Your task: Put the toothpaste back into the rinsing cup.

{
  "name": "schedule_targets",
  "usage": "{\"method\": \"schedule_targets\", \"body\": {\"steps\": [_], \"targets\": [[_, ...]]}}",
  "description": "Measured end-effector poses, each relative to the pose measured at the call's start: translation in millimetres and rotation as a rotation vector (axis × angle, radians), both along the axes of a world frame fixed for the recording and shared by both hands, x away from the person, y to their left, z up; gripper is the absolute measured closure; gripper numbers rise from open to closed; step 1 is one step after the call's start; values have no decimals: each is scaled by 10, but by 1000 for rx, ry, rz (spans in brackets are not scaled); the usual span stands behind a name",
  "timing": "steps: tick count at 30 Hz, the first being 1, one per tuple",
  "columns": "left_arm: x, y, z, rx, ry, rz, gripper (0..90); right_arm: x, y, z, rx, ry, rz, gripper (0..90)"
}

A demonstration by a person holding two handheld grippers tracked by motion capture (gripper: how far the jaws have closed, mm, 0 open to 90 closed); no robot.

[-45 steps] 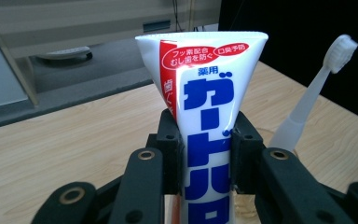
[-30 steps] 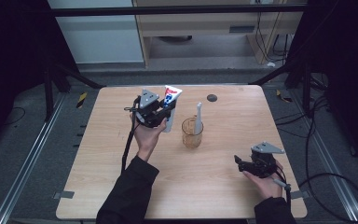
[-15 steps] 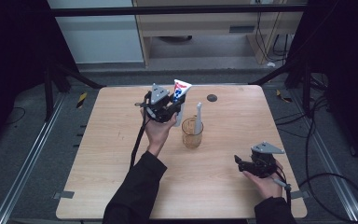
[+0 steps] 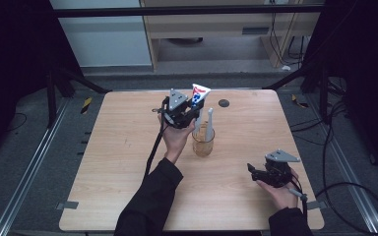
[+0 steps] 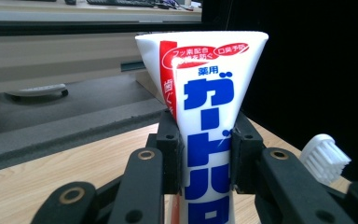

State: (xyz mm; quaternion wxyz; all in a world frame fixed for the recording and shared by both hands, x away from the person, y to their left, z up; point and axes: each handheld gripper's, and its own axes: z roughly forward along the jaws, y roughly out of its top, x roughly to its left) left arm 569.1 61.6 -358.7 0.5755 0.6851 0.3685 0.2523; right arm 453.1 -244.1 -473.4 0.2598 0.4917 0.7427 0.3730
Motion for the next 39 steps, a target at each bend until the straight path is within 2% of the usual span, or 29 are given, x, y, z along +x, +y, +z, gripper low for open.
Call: {"method": "schedule_targets", "body": {"steps": [14,26,39], "targets": [[59,-113,-208,5,13,-30,694,2,6,-14,-8,4,4,250],[77,-134,-321,5,24,-38,692,2,7,-18,-12,4,6,250],[58,-143,-517,29,62,-54,684,3,5,-26,-14,10,5,250]]}}
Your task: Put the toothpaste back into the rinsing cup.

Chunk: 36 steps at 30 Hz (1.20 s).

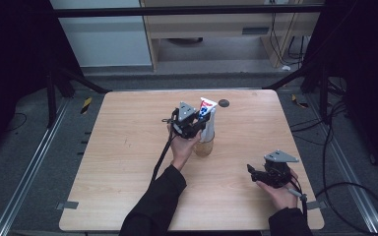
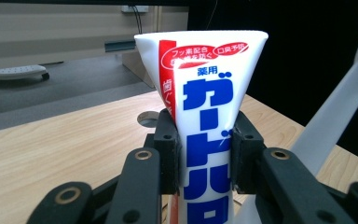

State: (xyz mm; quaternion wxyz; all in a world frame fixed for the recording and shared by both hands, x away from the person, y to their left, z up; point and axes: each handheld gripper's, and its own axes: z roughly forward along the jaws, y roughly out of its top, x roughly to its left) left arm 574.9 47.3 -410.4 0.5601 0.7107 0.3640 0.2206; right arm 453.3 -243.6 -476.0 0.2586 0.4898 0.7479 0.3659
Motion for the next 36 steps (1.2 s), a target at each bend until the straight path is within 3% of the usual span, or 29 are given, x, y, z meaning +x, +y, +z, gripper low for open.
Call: {"method": "schedule_targets", "body": {"steps": [9,16,26,32,36], "targets": [[-9,-7,-54,59,30,-11,672,-2,9,1,0,1,3,249],[-35,33,-113,67,49,-18,664,0,7,-4,-3,4,4,248],[-105,123,-184,113,78,-32,647,-6,13,1,-3,4,5,248],[-148,196,-241,147,105,-43,587,-8,15,0,-4,5,6,248],[-189,223,-240,150,98,-49,566,-11,16,3,-6,5,7,248]]}}
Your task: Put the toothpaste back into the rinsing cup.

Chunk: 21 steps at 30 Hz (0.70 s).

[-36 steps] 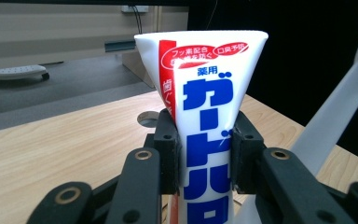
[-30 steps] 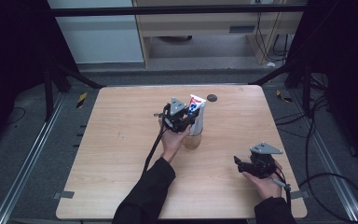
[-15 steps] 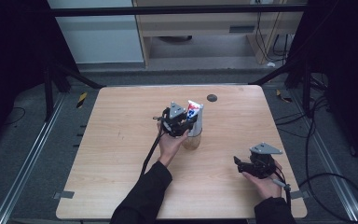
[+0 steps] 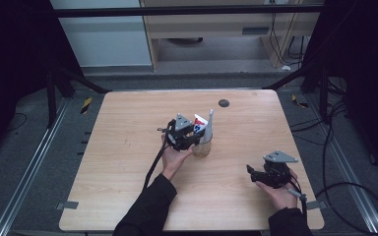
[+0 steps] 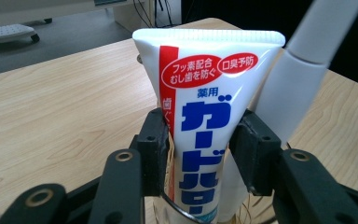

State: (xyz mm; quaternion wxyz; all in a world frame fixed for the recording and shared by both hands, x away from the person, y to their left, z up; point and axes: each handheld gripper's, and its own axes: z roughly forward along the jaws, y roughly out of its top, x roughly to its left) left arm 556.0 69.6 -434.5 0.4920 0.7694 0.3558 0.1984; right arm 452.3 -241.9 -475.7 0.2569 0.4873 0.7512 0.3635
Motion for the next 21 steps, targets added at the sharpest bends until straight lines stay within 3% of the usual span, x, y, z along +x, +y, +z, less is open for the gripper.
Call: {"method": "schedule_targets", "body": {"steps": [3,13,17,21], "targets": [[-52,35,44,15,-26,8,503,-2,-3,1,1,-2,-2,248],[-229,146,111,51,-47,-5,406,-9,3,6,7,2,-1,241],[-309,182,131,91,-59,1,368,-21,-8,1,5,0,-2,238],[-369,272,141,89,-57,-1,348,-29,-11,-2,5,4,-6,236]]}}
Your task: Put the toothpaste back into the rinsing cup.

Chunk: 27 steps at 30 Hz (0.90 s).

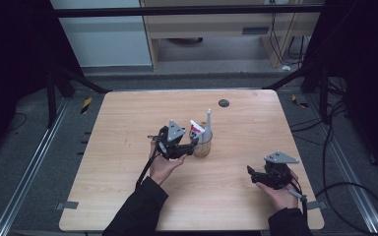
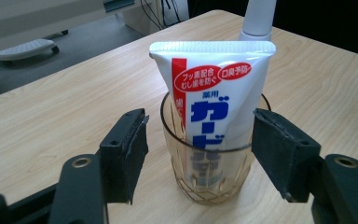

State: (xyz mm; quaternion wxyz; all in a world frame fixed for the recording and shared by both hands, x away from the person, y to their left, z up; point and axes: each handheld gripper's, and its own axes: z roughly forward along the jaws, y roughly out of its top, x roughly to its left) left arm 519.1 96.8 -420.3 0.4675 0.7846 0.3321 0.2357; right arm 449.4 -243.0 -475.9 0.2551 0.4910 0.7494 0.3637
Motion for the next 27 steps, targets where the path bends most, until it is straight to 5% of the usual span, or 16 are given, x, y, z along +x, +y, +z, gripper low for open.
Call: {"method": "schedule_targets", "body": {"steps": [12,27], "targets": [[-234,326,-27,54,8,-2,304,-6,-40,-3,3,3,-17,226],[-551,1082,-307,54,81,89,266,-6,-46,-32,-17,2,-25,215]]}}
